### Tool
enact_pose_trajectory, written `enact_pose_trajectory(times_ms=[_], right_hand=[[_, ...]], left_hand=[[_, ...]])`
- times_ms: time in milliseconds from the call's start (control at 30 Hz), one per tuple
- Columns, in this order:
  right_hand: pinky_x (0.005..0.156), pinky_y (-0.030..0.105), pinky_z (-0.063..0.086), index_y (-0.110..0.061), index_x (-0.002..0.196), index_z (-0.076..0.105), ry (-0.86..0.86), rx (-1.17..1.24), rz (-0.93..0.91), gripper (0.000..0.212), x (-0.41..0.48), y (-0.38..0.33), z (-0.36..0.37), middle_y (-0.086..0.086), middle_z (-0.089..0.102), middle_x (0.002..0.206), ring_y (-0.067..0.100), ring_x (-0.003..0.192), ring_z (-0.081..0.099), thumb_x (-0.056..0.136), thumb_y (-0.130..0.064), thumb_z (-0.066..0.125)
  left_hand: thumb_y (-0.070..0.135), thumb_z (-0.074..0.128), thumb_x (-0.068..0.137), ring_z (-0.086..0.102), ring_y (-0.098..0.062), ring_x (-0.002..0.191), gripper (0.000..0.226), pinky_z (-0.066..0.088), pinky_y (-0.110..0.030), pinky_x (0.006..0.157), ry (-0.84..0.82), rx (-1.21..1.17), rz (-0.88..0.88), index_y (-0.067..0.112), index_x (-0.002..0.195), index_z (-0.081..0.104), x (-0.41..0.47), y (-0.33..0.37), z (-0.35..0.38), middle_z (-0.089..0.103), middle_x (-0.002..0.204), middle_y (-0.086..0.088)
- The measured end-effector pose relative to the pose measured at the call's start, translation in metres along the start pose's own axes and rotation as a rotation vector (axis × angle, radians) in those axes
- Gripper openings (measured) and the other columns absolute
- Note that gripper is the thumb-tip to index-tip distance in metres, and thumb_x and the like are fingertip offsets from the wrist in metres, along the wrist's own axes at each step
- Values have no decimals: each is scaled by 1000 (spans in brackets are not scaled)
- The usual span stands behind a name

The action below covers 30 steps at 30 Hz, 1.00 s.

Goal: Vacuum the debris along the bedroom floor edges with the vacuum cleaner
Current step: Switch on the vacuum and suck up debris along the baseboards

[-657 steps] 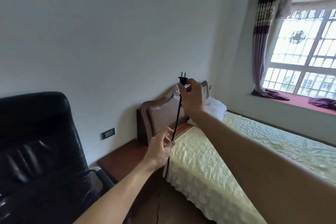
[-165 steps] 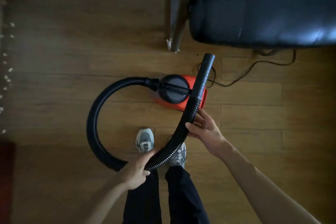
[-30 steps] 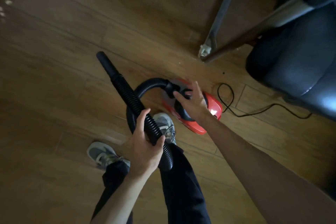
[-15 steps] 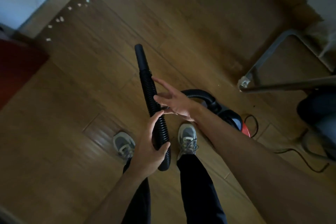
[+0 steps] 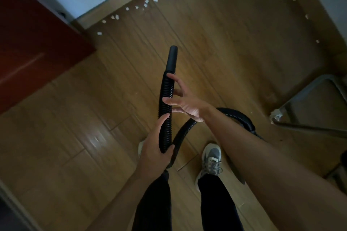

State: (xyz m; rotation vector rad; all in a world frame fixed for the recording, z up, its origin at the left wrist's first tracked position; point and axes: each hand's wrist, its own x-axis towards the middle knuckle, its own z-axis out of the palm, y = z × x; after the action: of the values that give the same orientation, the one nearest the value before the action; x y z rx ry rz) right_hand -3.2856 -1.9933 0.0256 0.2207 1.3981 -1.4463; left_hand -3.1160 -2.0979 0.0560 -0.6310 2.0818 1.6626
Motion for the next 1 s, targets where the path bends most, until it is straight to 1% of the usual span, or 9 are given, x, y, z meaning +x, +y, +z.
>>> enact_pose_trajectory(times_ms=[100,200,333,567,733,800,867,933,1000], right_hand=[[87,40,59,-43,147,34,-15,-47,-8,79,21,-17,19,12,54,134,27,113,66,89,-4,70],[85,37,59,-43,149,32,-44,-110,-5,74,39,-34,33,8,54,136,23,114,66,93,-6,64],[89,42,58,-44,150,31,-97,-179,11,72,62,-56,47,5,51,140,22,119,61,96,-5,59],[77,42,62,-40,149,36,-112,-238,26,73,104,-88,68,10,53,129,28,110,65,93,-1,64],[84,46,60,-40,149,36,-170,-366,61,74,134,-105,71,8,53,129,28,115,62,93,-1,64],[81,41,61,-39,151,34,-225,-445,72,73,145,-115,68,8,52,132,27,118,59,94,-2,62],[78,38,61,-38,152,33,-274,-493,107,73,156,-123,62,10,51,136,27,121,56,95,-2,61],[81,41,61,-40,152,31,-298,-516,148,73,167,-130,59,9,51,137,27,121,57,95,-3,60],[86,48,59,-42,151,30,-298,-537,170,74,178,-135,55,9,50,138,28,121,57,95,-4,61]], left_hand=[[-3,68,86,38,-4,140,89,45,-46,109,57,-24,6,45,148,28,12,-5,-22,37,152,21],[-5,67,86,38,-3,139,87,45,-43,110,106,-45,3,41,149,30,24,-7,-42,39,151,17],[-1,70,86,43,0,135,82,46,-39,109,141,-49,20,36,149,33,39,-7,-60,43,148,13],[2,69,88,49,-2,128,76,48,-35,106,225,-183,-59,45,141,38,70,6,-77,50,140,15],[0,68,88,52,1,122,70,50,-29,100,249,-254,-79,44,135,39,96,21,-82,49,133,26],[-1,70,87,51,5,121,72,51,-32,100,271,-278,-93,44,134,41,107,24,-80,48,133,28],[-2,72,85,50,4,122,72,53,-40,99,284,-315,-118,40,136,44,118,25,-78,49,136,24],[-1,73,83,53,-2,119,72,54,-48,96,287,-352,-138,39,136,45,129,26,-77,51,135,20],[-2,74,82,52,-5,121,74,52,-51,98,304,-394,-157,44,134,47,141,28,-78,52,130,22]])
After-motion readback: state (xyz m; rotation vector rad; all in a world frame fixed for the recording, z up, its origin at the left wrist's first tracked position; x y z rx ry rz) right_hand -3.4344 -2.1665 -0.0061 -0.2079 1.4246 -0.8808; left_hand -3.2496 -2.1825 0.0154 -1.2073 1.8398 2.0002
